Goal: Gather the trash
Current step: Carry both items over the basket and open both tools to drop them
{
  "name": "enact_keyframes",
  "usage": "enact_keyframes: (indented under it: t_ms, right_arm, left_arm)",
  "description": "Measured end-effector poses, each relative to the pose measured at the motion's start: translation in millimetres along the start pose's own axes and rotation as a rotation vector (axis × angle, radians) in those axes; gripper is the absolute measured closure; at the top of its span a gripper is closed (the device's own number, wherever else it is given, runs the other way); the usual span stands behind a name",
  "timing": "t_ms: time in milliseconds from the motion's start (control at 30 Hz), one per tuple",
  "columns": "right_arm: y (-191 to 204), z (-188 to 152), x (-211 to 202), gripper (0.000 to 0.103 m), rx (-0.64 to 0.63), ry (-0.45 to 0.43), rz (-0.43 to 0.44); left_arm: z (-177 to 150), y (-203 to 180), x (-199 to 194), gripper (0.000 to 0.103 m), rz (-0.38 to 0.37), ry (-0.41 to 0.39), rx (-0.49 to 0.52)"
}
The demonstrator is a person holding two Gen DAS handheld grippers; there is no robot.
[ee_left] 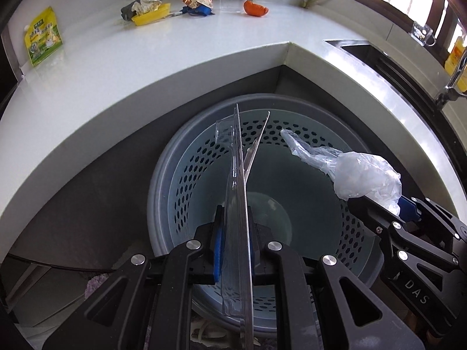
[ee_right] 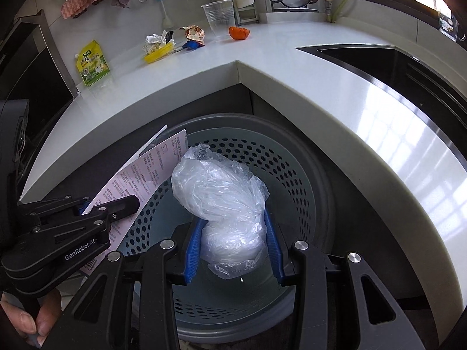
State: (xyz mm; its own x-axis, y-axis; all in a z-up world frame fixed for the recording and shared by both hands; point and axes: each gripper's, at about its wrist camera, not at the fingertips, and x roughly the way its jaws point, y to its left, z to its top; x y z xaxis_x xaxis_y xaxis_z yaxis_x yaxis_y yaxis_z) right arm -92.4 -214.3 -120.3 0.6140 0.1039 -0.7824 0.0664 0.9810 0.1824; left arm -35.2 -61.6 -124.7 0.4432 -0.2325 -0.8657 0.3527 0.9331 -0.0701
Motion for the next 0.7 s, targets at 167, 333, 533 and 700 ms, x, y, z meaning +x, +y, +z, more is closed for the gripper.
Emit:
enact_keyframes:
  t_ms: [167,333,533,700]
  right_arm:
    - [0,-2,11,0.066,-0.002,0.038,-0.001]
    - [-1,-3,13,0.066,-0.004,0.046,-0.002]
    - [-2,-4,14,0.065,0.000,0.052,-0.005]
    - [0,-4,11,0.044,-0.007,0.026,-0.003]
  left_arm:
    - [-4,0,9,0.090,0.002,0.024,-0.001]
    - [-1,-1,12,0.089,0.000,0.029,0.004]
    - [2,1,16,0.089,-0.001,0.044,-0.002]
    - [2,1,15,0.057,0.003,0.029,-0.009]
